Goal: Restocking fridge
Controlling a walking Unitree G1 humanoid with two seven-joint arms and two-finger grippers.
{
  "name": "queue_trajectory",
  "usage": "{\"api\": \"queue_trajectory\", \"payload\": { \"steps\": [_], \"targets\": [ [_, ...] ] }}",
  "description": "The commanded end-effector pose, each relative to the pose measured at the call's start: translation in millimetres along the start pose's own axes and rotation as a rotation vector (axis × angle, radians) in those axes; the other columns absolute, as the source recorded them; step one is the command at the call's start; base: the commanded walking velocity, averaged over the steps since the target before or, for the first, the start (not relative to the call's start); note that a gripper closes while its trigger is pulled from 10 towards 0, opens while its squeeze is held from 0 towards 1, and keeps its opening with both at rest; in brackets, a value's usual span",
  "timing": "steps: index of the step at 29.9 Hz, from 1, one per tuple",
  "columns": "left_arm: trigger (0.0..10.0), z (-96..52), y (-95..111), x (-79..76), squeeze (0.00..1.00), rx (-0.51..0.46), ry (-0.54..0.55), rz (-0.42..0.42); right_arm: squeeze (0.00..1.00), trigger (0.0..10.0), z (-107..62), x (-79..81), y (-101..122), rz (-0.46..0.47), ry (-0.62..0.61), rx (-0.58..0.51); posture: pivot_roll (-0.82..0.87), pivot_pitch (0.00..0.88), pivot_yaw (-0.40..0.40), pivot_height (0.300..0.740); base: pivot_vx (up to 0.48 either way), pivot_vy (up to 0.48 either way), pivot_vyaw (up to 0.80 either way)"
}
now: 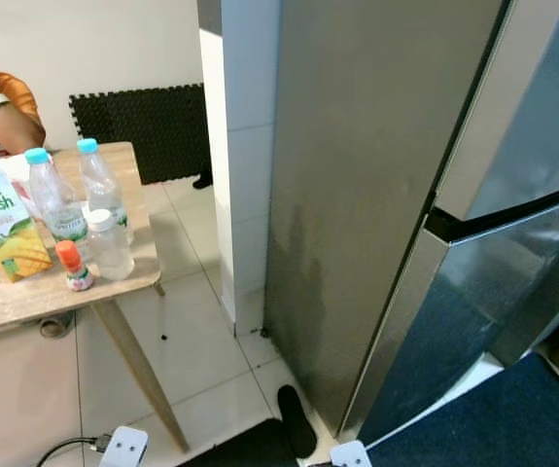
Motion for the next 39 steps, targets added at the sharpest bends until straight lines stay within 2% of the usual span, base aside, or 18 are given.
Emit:
{"api": "queue_trajectory", "payload": {
  "steps": [1,4,8,13,16,20,22,23,25,29,33,39],
  "targets": [
    [10.0,-0.7,-6,1.6,0.0,0.023,0.009,-0.006,0.0,10.0,0.1,-4.8,1,0.007,-0.018,0.0,-0.01,0.076,-0.005,0.74,0.0,0.0,0.0],
    [10.0,0.6,0,2.7,0.0,0.007,0.01,-0.01,0.0,10.0,1.1,-8.1,8,0.017,-0.029,-0.016,-0.01,0.069,0.0,0.74,0.0,0.0,0.0],
    [10.0,-3.2,-18,6.0,0.0,0.064,0.014,0.006,0.0,10.0,0.0,-7.5,1,0.027,-0.029,0.001,-0.02,0.065,0.004,0.74,0.0,0.0,0.0],
    [10.0,-21.3,-71,11.6,0.0,0.183,0.027,0.009,0.0,10.0,-11.5,2.4,-51,0.002,-0.005,0.118,-0.02,0.074,0.0,0.74,0.0,0.0,0.0],
    [10.0,-25.2,-79,13.9,0.0,0.202,0.033,0.003,0.0,10.0,-14.0,4.5,-60,-0.004,0.001,0.136,-0.02,0.077,0.0,0.74,0.0,0.0,0.0],
    [10.0,-24.6,-78,15.8,0.0,0.199,0.039,-0.002,0.0,10.0,-12.6,4.0,-55,-0.004,0.0,0.127,-0.02,0.078,-0.003,0.74,0.0,0.0,0.0],
    [10.0,-19.4,-65,16.4,0.0,0.171,0.044,-0.008,0.0,10.0,-8.0,1.7,-39,-0.002,-0.004,0.092,-0.01,0.075,-0.006,0.74,0.0,0.0,0.0],
    [10.0,-19.4,-65,16.4,0.0,0.171,0.044,-0.008,0.0,10.0,-8.0,1.7,-39,-0.002,-0.004,0.092,-0.01,0.075,-0.006,0.74,0.0,0.0,0.0],
    [10.0,-8.2,-34,14.5,0.0,0.098,0.045,-0.016,0.0,10.0,-0.8,-3.9,-5,0.002,-0.017,0.017,-0.02,0.073,-0.007,0.74,0.0,0.0,0.0],
    [10.0,-1.0,-8,11.0,0.0,0.04,0.036,-0.023,0.0,10.0,2.7,-9.0,19,0.01,-0.03,-0.035,-0.02,0.074,-0.003,0.74,0.0,0.0,0.0],
    [10.0,-0.6,-7,10.2,0.0,0.038,0.032,-0.023,0.0,10.0,2.8,-9.6,20,0.011,-0.031,-0.039,-0.02,0.075,-0.002,0.74,0.0,0.0,0.0],
    [10.0,-8.0,-35,9.7,0.0,0.098,0.033,-0.024,0.0,10.0,-1.9,-5.1,-10,0.002,-0.021,0.025,-0.02,0.082,0.004,0.74,0.0,0.0,0.0]
  ]
}}
Point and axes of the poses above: a point about 5 cm out from each wrist's last joint towards the gripper, its own z axis pointing out of the wrist towards the gripper, its own y axis along the axis of the wrist's last joint, x = y × z, the point moved 4 cm from there along z, pointing out of the wrist towards the gripper, and after that the axes turned 3 degrees about -z, right-handed, at the moved point
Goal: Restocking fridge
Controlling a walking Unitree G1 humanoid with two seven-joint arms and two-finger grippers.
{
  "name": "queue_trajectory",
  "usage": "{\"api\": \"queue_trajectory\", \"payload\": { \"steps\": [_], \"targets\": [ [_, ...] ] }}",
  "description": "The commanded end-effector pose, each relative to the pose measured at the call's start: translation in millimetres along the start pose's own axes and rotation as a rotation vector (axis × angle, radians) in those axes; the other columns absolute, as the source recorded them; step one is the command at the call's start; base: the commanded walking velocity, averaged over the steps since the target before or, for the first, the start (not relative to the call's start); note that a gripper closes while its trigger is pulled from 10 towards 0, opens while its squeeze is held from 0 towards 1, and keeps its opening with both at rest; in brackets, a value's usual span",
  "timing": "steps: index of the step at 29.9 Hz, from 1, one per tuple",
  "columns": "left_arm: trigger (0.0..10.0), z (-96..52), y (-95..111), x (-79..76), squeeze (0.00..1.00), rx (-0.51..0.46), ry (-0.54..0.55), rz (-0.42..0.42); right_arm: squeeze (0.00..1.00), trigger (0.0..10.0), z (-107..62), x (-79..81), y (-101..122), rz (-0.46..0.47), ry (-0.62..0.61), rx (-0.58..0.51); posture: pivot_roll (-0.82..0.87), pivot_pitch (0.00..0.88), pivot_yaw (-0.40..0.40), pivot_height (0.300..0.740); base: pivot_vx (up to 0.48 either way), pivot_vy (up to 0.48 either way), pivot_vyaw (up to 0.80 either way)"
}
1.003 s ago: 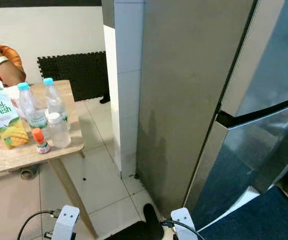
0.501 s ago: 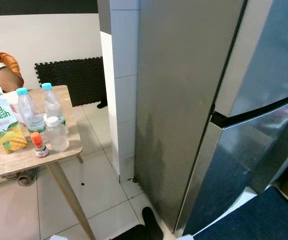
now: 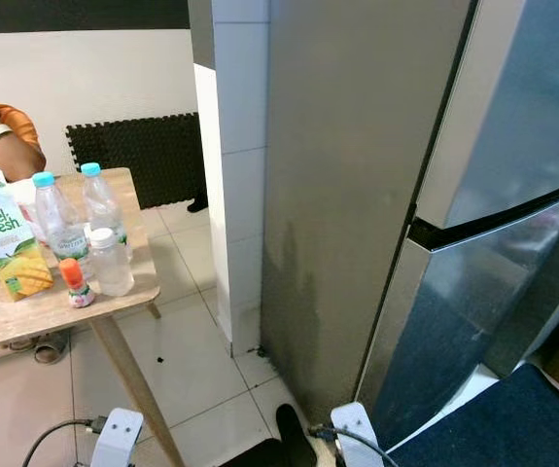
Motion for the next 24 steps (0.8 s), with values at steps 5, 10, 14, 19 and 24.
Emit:
{"api": "queue_trajectory", "payload": {
  "steps": [5,10,14,19,24],
  "targets": [
    [10.0,-3.5,-17,-4.3,0.0,0.038,-0.006,-0.015,0.0,10.0,-4.3,0.3,-21,-0.002,-0.004,0.043,-0.01,0.077,0.001,0.74,0.0,0.0,0.0],
    [10.0,-3.0,-15,-8.4,0.0,0.028,-0.027,-0.015,0.0,10.0,-4.6,2.7,-23,0.014,-0.004,0.045,-0.02,0.076,0.008,0.74,0.0,0.0,0.0],
    [10.0,-2.2,-15,-10.8,0.0,0.043,-0.03,-0.002,0.0,10.0,-5.5,10.5,-29,0.015,0.004,0.055,-0.01,0.072,0.012,0.74,0.0,0.0,0.0],
    [10.0,-1.9,-14,-14.4,0.0,0.042,-0.034,0.001,0.0,10.0,-7.3,16.6,-36,0.009,0.017,0.072,0.0,0.06,0.003,0.74,0.0,0.0,0.0],
    [10.0,-2.3,-16,-15.6,0.0,0.043,-0.036,0.004,0.0,10.0,-8.2,19.3,-40,0.001,0.021,0.079,0.01,0.051,0.004,0.74,0.0,0.0,0.0]
  ]
}}
Point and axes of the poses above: a point about 5 cm out from each wrist's last joint towards the gripper, its own z axis pointing out of the wrist towards the gripper, its own y axis along the axis of the wrist's last joint, x = y × z, the point moved 4 cm from there along z, pointing out of the wrist towards the gripper, and after that the axes turned 3 degrees about -z, right-handed, at the moved point
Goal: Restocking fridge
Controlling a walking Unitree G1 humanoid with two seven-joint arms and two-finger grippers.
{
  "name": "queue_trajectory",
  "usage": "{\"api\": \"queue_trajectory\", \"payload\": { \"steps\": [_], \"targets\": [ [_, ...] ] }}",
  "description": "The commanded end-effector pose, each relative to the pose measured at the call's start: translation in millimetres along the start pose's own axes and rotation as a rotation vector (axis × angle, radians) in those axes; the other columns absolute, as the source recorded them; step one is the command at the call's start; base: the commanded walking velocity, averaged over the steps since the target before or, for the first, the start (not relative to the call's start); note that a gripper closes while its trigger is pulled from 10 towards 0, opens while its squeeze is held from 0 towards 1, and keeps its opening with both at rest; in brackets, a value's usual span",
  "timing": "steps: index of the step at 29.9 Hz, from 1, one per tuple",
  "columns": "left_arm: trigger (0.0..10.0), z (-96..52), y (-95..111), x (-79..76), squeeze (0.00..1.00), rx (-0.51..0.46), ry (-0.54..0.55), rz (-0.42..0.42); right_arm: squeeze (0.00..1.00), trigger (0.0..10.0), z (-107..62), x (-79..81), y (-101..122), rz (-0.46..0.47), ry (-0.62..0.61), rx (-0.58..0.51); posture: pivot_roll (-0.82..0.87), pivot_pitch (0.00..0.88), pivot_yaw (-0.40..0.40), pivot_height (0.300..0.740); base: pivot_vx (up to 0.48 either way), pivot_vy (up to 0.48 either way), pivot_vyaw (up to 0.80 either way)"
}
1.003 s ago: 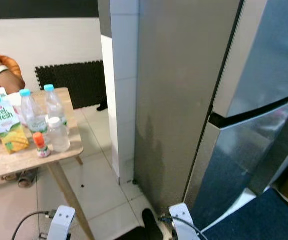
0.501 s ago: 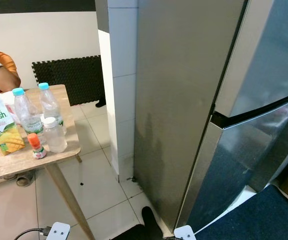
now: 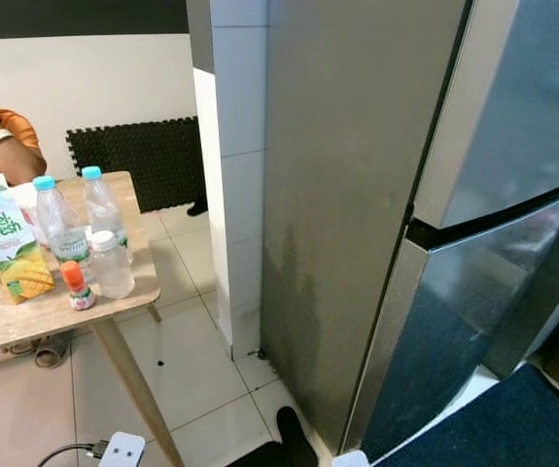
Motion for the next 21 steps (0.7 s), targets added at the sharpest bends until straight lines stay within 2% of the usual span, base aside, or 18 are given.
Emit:
{"api": "queue_trajectory", "payload": {
  "steps": [1,20,21],
  "targets": [
    [10.0,-0.5,-6,-2.1,0.0,0.021,-0.001,0.005,0.0,10.0,-0.8,1.8,-4,-0.017,-0.002,0.001,0.01,0.05,0.008,0.74,0.0,0.0,0.0],
    [10.0,1.7,1,-3.5,0.0,0.015,-0.006,0.031,0.0,10.0,0.9,-0.9,7,-0.018,-0.005,-0.023,0.0,0.043,-0.006,0.74,0.0,0.0,0.0],
    [10.0,1.6,0,-4.0,0.0,0.02,-0.003,0.029,0.0,10.0,0.9,-0.8,7,-0.016,-0.005,-0.021,0.0,0.0,-0.003,0.74,0.0,0.0,0.0]
  ]
}}
Point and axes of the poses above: a point about 5 cm out from each wrist's last joint towards the gripper, its own z axis pointing out of the wrist towards the gripper, its own y axis along the axis of the wrist's last joint, x = y × z, the point moved 4 cm from there along z, pointing out of the wrist towards the gripper, and after that the axes turned 3 degrees about -z, right-handed, at the moved point
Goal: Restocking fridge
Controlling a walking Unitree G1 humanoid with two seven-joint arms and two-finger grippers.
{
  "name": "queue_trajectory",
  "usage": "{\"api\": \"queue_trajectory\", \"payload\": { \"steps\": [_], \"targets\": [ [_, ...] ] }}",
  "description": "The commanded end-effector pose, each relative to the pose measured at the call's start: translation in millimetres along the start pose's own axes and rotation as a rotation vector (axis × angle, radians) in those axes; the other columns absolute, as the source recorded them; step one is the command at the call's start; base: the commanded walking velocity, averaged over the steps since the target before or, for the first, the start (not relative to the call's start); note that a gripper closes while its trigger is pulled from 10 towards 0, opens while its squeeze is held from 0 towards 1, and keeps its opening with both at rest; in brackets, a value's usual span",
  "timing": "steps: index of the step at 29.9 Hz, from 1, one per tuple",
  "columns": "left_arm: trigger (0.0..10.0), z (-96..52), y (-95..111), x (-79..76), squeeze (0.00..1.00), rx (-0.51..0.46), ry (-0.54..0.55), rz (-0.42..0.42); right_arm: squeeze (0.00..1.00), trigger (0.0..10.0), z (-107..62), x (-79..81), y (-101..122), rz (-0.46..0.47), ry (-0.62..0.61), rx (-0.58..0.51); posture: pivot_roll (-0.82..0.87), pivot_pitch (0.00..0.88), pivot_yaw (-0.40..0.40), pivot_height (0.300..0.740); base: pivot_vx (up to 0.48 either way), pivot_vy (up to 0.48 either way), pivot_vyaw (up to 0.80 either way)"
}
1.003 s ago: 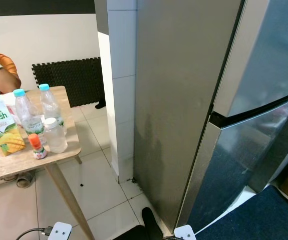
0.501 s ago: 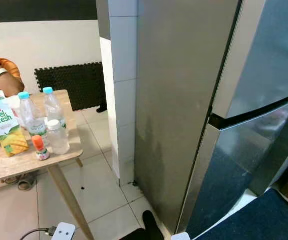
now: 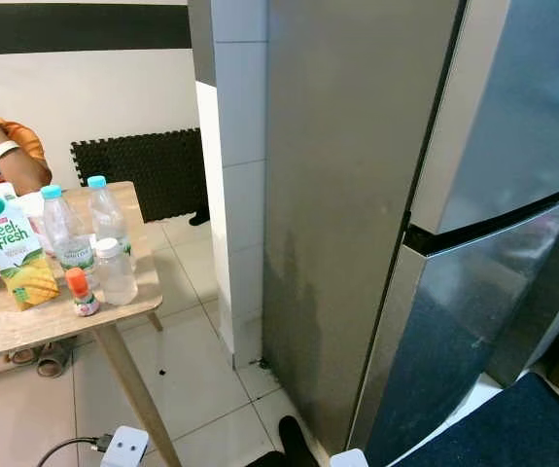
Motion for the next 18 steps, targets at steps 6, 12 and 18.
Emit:
{"api": "queue_trajectory", "payload": {
  "steps": [6,12,18],
  "targets": [
    [10.0,-0.3,-2,2.2,0.0,0.009,0.007,0.019,0.0,10.0,0.6,-1.6,7,-0.01,0.008,-0.028,0.01,0.0,0.002,0.74,0.0,0.0,0.0],
    [10.0,0.0,0,8.4,0.0,0.012,0.022,0.005,0.0,10.0,1.2,-5.7,14,0.04,-0.013,-0.052,0.01,0.0,0.003,0.74,0.0,0.0,0.0],
    [10.0,-0.1,-1,5.1,0.0,0.007,0.024,-0.009,0.0,10.0,0.7,-15.1,16,0.073,-0.055,-0.065,0.0,0.005,0.011,0.74,0.0,0.0,0.0]
  ]
}}
Point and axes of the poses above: a point about 5 cm out from each wrist's last joint towards the gripper, its own z axis pointing out of the wrist towards the gripper, its own y axis along the axis of the wrist's last joint, x = y × z, the point moved 4 cm from there along z, pointing out of the wrist towards the gripper, and after that the axes turned 3 degrees about -z, right-handed, at the moved point
